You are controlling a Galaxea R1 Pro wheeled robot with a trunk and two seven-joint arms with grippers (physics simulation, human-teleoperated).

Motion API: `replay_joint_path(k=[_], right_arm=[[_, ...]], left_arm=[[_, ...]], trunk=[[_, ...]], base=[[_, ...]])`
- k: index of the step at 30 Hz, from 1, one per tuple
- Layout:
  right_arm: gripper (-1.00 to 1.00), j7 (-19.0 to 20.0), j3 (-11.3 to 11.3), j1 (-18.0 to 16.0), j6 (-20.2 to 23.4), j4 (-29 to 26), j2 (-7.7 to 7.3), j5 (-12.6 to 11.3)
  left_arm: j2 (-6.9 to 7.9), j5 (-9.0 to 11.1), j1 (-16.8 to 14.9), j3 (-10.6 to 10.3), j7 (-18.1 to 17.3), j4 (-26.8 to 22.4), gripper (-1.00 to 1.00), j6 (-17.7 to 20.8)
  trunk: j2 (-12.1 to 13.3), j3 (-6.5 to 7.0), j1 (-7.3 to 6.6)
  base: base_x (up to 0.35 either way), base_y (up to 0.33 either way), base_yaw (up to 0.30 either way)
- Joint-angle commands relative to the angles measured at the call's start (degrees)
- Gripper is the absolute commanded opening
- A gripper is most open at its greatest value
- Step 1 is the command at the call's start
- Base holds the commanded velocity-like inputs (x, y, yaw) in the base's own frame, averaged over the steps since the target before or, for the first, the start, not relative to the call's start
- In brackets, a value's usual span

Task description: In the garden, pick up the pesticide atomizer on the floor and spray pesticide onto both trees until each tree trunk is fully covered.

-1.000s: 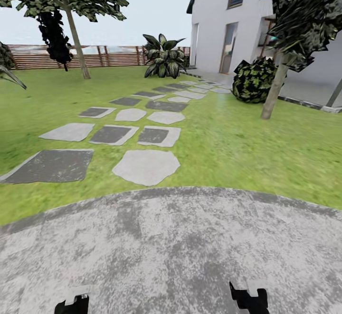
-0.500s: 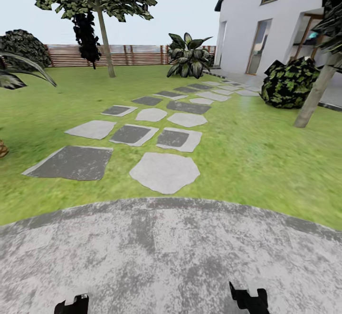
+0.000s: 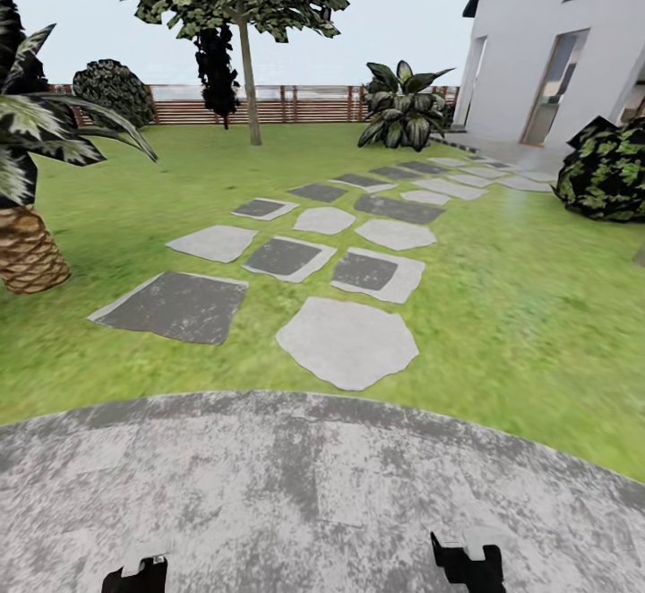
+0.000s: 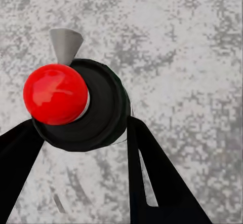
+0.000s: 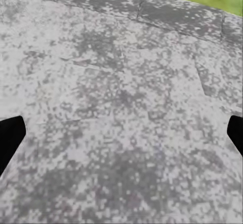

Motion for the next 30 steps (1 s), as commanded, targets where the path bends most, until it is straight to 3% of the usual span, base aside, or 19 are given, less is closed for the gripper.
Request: replay_joint_path(k=[1,7,30], right_arm=[[1.00,0.00,0.01,-0.01,-0.17,0.03,-0.01,0.10],[1.00,0.02,-0.01,-0.01,-0.17,-0.02,0.00,0.07],[1.00,0.05,0.01,-0.01,-0.17,-0.06,-0.44,0.02]], left_arm=[[-0.01,0.14,-0.05,0.02,0.03,0.06,-1.00,-0.20],[-0.01,0.14,-0.05,0.03,0.03,0.09,-1.00,-0.20],[-0.01,0.14,-0.04,0.11,0.03,0.12,-1.00,-0.20]], trunk=[[-0.01,-0.03,0.02],[-0.01,0.03,0.02],[-0.01,0.03,0.02]], base=[[0.339,0.000,0.279],[0.339,0.000,0.227],[0.339,0.000,0.019]])
